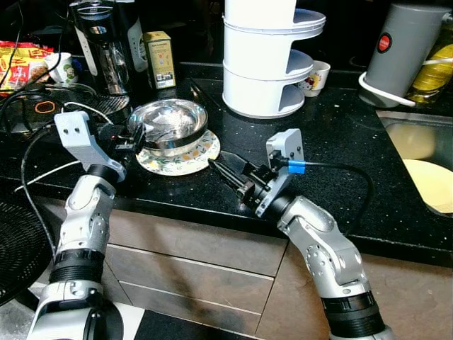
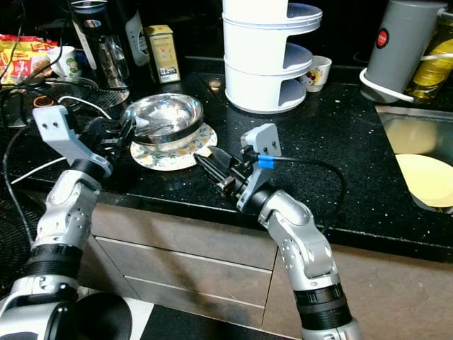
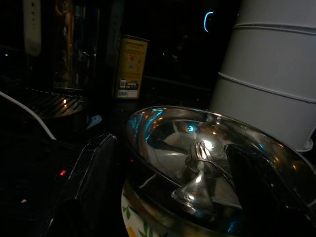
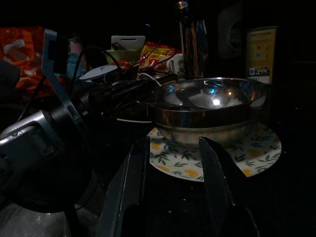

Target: Kitchen organization

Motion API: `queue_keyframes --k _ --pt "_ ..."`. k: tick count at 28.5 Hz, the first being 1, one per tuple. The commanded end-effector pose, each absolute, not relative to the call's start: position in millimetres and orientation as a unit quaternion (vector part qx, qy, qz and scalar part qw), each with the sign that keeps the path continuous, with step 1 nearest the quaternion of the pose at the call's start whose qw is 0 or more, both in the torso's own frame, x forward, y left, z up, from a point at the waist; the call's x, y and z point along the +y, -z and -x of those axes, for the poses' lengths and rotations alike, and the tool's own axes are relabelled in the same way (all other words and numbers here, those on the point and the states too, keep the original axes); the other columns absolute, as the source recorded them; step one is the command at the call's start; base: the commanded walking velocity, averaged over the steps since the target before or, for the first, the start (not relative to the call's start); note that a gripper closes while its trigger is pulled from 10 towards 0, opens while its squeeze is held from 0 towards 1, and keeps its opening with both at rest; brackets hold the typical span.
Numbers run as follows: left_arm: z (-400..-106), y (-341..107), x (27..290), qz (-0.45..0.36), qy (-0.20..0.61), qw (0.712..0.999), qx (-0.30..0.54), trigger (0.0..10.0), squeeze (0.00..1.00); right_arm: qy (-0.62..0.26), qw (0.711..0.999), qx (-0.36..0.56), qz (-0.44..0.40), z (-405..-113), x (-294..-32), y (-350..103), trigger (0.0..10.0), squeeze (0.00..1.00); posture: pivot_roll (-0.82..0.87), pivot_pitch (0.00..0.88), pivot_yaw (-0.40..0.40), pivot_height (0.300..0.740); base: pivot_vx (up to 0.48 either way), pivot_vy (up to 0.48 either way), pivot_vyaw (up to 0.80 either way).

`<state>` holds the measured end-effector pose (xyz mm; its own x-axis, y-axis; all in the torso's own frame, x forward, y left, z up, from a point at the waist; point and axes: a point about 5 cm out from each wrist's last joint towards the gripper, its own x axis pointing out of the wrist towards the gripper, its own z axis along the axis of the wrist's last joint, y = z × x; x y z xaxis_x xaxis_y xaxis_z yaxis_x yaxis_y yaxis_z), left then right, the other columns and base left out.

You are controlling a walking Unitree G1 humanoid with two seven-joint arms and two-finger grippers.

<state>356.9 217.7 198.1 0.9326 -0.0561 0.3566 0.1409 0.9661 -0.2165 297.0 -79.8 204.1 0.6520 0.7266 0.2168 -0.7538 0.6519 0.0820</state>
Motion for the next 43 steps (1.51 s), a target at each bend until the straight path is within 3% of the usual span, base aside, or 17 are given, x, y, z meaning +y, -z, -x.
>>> queue_keyframes --k 1,2,3,23,43 --pt "-358.7 -197.9 220.1 0.124 0.049 0.975 -0.180 10.0 0.00 -0.411 0.904 -0.083 -0.088 -294.9 -80.2 -205.6 10.0 0.00 -0.02 0.000 -0.014 0.740 0.000 0.000 0.00" --pt "-359.5 -197.5 219.7 0.125 0.051 0.974 -0.180 0.8 0.00 -0.410 0.904 -0.083 -0.088 -294.6 -80.5 -205.9 10.0 0.00 -0.02 0.000 -0.015 0.740 0.000 0.000 0.00" --pt "-360.1 -197.4 219.0 0.125 0.054 0.974 -0.180 0.0 0.00 -0.410 0.904 -0.083 -0.088 -294.6 -80.8 -206.0 10.0 0.00 -0.02 0.000 -0.016 0.740 0.000 0.000 0.00" --pt "-360.1 -216.8 218.1 0.124 0.062 0.965 -0.222 0.0 0.00 -0.411 0.903 -0.081 -0.089 -298.0 -78.4 -205.2 10.0 0.00 0.00 0.000 -0.024 0.740 0.000 0.000 0.00" --pt "-346.8 -299.8 203.8 0.097 0.101 0.927 -0.349 0.0 0.00 -0.408 0.904 -0.083 -0.094 -300.0 -77.7 -205.2 10.0 0.00 0.01 0.000 -0.019 0.740 0.000 0.000 0.00"
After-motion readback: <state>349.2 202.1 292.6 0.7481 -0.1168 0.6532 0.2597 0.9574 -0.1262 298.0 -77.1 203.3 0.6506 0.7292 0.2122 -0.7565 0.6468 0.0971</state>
